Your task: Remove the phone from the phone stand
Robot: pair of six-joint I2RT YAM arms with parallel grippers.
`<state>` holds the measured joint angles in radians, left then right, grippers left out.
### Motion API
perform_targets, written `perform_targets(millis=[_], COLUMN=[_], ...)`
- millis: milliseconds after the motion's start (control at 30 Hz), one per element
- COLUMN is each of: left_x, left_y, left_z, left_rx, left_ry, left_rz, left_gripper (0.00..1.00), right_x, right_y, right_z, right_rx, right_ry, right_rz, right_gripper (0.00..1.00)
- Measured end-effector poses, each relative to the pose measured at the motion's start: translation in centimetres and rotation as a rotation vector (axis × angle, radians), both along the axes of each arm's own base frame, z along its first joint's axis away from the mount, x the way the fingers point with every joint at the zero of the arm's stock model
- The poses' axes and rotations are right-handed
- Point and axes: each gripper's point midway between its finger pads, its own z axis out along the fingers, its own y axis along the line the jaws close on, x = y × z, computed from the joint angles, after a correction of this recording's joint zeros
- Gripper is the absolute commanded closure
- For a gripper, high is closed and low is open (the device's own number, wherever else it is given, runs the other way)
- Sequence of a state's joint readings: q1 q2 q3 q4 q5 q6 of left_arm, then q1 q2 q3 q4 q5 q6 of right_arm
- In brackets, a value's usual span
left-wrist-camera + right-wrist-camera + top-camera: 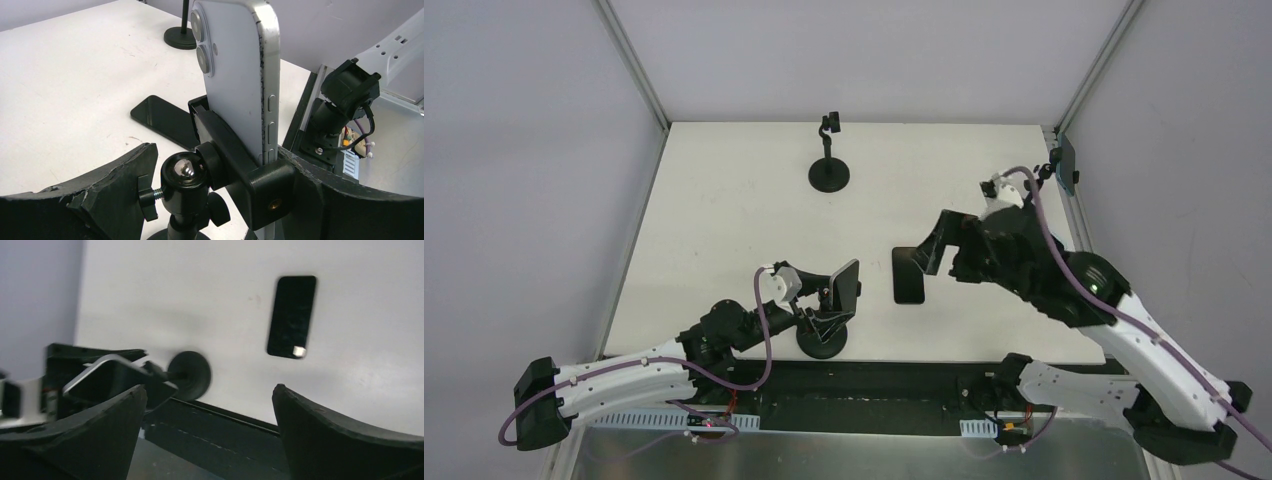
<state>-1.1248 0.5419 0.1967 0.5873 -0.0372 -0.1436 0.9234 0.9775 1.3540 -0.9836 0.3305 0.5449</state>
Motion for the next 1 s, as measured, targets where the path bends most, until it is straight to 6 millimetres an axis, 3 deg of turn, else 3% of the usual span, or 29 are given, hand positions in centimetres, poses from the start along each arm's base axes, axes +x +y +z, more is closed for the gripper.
perform_targets(millis=[167,367,733,1000], left_x=[0.0,-0.1,-0.2,-0.5], left_y=[0.0,0.0,0.2,0.0], left_z=[0.0,0.0,0.0,0.0], left_rx=[0.000,0.000,0.003,0.005], left_ry=[0.000,-0.001,0.000,-0.003], left_rz=[-0.002,-0.007,-0.008,-0.023], left_gripper=[1.00,1.00,1.00,1.00], right_x=[-1.9,-2.6,-4.1,-4.2], right_y=[2.6,6.7,12.3,15.3], right_z=[3.1,3.7,2.2,-0.8], right_rx=[0.291,0.358,0.264,0.217], right_ry=[-0.156,-0.215,-0.320,-0.375], right_rz=[0.181,0.358,0.579,0.629], right_gripper=[0.01,0.01,0.01,0.01])
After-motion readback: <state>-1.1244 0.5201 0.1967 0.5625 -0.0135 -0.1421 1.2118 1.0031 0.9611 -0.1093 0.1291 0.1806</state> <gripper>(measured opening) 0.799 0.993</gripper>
